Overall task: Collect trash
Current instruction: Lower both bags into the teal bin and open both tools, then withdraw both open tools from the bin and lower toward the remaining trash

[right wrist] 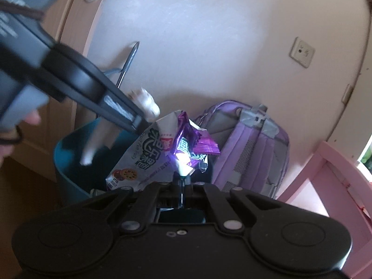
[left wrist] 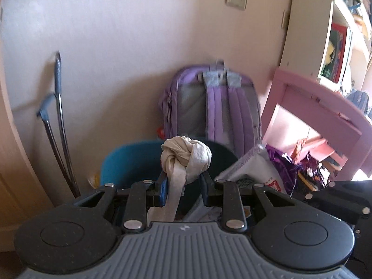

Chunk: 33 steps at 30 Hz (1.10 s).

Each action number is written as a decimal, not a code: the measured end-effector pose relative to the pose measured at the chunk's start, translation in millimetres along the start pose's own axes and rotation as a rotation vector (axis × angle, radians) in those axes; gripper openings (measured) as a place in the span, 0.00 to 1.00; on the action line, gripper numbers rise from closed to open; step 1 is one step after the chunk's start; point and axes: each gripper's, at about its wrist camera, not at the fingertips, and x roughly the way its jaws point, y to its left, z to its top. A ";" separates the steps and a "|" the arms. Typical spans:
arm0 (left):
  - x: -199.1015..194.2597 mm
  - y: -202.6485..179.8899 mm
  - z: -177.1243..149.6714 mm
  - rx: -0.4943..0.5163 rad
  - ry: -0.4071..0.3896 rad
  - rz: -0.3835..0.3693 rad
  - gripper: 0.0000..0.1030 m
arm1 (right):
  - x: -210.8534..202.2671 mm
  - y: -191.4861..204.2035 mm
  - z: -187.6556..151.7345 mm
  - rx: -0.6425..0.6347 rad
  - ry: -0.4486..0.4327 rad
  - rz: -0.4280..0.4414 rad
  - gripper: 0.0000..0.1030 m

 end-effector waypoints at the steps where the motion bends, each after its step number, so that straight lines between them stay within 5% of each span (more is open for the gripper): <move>1: 7.1 0.3 -2.7 0.000 0.015 0.002 0.26 | 3.3 1.0 -1.0 -0.006 0.004 0.005 0.00; 12: 49.7 16.6 -26.3 -0.040 0.146 0.031 0.27 | 31.0 -8.7 -6.6 0.026 0.056 0.058 0.07; 15: 52.1 16.8 -29.8 -0.051 0.165 0.030 0.32 | 30.6 -7.6 -7.4 0.029 0.063 0.052 0.13; 17: 50.2 14.2 -32.2 -0.046 0.168 0.027 0.56 | 28.6 -7.5 -8.9 0.042 0.067 0.058 0.14; 20: 42.2 6.6 -34.9 -0.020 0.141 0.013 0.68 | 23.7 -7.7 -10.6 0.055 0.067 0.063 0.18; 33: -22.5 -13.9 -37.6 0.055 0.056 0.029 0.78 | -32.9 -11.3 -9.7 0.119 0.020 0.100 0.40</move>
